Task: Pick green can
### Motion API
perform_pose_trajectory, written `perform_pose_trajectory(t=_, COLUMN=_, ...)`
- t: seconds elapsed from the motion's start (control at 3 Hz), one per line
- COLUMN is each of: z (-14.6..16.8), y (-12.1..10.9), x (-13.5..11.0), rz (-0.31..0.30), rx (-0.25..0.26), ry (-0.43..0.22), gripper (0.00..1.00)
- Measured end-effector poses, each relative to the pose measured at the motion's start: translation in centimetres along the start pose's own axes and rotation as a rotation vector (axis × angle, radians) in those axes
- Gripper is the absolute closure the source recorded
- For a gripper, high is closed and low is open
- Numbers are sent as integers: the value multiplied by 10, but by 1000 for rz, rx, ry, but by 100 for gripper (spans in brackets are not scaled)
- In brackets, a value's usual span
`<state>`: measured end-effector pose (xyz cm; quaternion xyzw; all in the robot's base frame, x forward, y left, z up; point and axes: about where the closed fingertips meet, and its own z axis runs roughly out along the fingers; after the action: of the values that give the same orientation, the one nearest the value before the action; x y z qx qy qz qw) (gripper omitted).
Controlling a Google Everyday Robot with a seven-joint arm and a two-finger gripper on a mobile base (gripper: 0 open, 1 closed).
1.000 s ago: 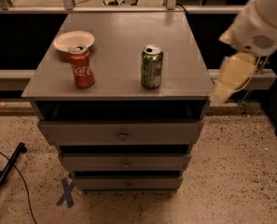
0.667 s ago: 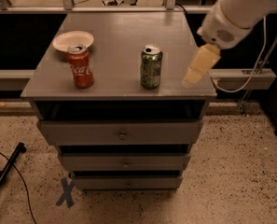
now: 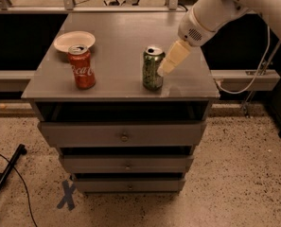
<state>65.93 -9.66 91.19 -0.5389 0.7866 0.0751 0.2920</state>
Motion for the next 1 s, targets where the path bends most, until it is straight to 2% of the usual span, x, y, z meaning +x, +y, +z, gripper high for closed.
perform_pose_trajectory(t=0.33, z=0, y=0, x=0, rz=0, rx=0, ry=0, gripper=0)
perform_pose_trajectory(t=0.67, z=13, y=7, x=-5, rz=-6, rx=-55, ry=-25, gripper=0)
perform_pose_trajectory(t=1.0, z=40, y=22, x=-12, rz=-21, rx=-149, ry=-42, gripper=3)
